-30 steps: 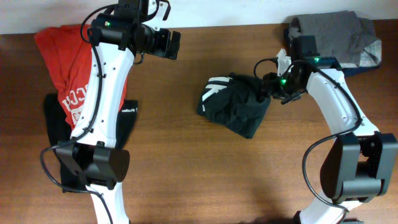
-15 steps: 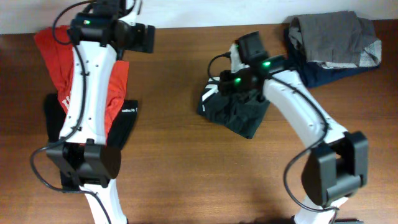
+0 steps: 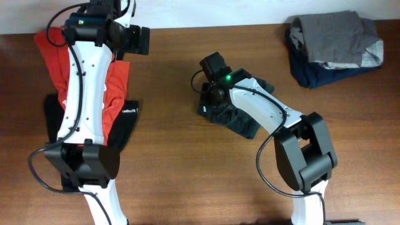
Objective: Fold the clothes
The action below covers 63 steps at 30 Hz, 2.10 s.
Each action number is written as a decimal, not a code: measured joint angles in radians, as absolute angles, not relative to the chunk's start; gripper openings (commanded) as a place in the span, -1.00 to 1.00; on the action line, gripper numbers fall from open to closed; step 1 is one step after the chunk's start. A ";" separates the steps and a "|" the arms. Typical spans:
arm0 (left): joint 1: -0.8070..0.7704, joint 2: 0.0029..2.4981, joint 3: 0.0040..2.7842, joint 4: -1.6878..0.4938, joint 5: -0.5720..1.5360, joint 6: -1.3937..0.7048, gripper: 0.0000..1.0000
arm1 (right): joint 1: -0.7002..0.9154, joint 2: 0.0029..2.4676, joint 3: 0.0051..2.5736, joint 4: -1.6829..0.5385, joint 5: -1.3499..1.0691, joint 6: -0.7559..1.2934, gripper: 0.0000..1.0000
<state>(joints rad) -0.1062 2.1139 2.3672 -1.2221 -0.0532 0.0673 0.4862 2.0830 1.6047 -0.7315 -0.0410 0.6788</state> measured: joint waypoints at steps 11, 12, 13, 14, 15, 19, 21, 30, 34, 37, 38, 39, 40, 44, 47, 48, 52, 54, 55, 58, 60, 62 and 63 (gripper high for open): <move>-0.106 2.114 2.367 -1.240 -0.053 0.067 0.98 | 0.486 2.091 1.605 -0.746 0.016 0.681 0.02; -0.106 2.114 2.367 -1.240 -0.054 0.067 0.98 | 0.486 2.095 1.605 -0.744 0.020 0.680 0.01; -0.106 2.114 2.367 -1.240 -0.053 0.067 0.98 | 0.486 2.102 1.605 -0.743 0.025 0.680 -0.02; -0.106 2.114 2.367 -1.240 -0.054 0.067 0.98 | 0.486 2.109 1.605 -0.741 0.028 0.681 -0.07; -0.106 2.114 2.367 -1.241 -0.054 0.067 0.98 | 0.486 2.115 1.605 -0.741 0.031 0.681 -0.15; -0.106 2.114 2.367 -1.242 -0.053 0.067 0.98 | 0.486 2.125 1.605 -0.741 0.038 0.685 -0.65; -0.106 2.114 2.367 -1.242 -0.054 0.067 0.98 | 0.486 2.125 1.605 -0.741 0.041 0.682 -0.84; -0.106 2.114 2.367 -1.249 -0.054 0.067 0.98 | 0.459 2.122 1.605 -0.799 0.012 0.680 -0.92; -0.106 2.114 2.367 -1.250 -0.054 0.067 0.98 | 0.424 2.050 1.604 -0.873 -0.012 0.647 -0.92; -0.106 2.114 2.367 -1.251 -0.054 0.067 0.98 | 0.388 1.919 1.605 -0.952 -0.034 0.611 -0.92; -0.106 2.114 2.367 -1.252 -0.053 0.067 0.98 | 0.370 1.864 1.605 -0.994 -0.038 0.597 -0.92; -0.106 2.114 2.367 -1.254 -0.054 0.067 0.98 | 0.353 1.827 1.606 -1.031 -0.043 0.589 -0.92; -0.106 2.115 2.367 -1.254 -0.053 0.067 0.98 | 0.334 1.791 1.608 -1.067 -0.044 0.579 -0.92; -0.106 2.119 2.367 -1.257 -0.054 0.067 0.98 | 0.259 1.733 1.615 -1.177 -0.046 0.540 -0.92; -0.106 2.119 2.367 -1.257 -0.054 0.067 0.98 | 0.220 1.748 1.609 -1.246 -0.046 0.510 -0.92; -0.106 2.119 2.367 -1.257 -0.053 0.067 0.98 | 0.214 1.754 1.594 -1.249 -0.046 0.500 -0.92; -0.106 2.119 2.367 -1.258 -0.054 0.067 0.98 | 0.212 1.755 1.500 -1.246 -0.047 0.489 -0.92; -0.106 2.119 2.367 -1.258 -0.053 0.067 0.98 | 0.212 1.756 1.438 -1.237 -0.050 0.490 -0.92; -0.106 2.119 2.367 -1.258 -0.054 0.067 0.98 | 0.210 1.757 1.402 -1.229 -0.051 0.490 -0.92; -0.106 2.119 2.367 -1.258 -0.054 0.067 0.98 | 0.205 1.761 1.312 -1.195 -0.052 0.496 -0.92; -0.106 2.119 2.367 -1.258 -0.054 0.067 0.98 | 0.193 1.767 1.270 -1.174 -0.054 0.498 -0.92; -0.106 2.119 2.367 -1.258 -0.054 0.067 0.98 | 0.168 1.772 1.251 -1.170 -0.054 0.498 -0.70; -0.106 2.119 2.367 -1.258 -0.054 0.067 0.98 | 0.148 1.772 1.252 -1.164 -0.061 0.489 -0.63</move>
<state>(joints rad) -0.1062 2.1193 2.3672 -1.2575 -0.0536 0.0673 0.1482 1.7721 1.2518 -1.1641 -0.0612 0.4889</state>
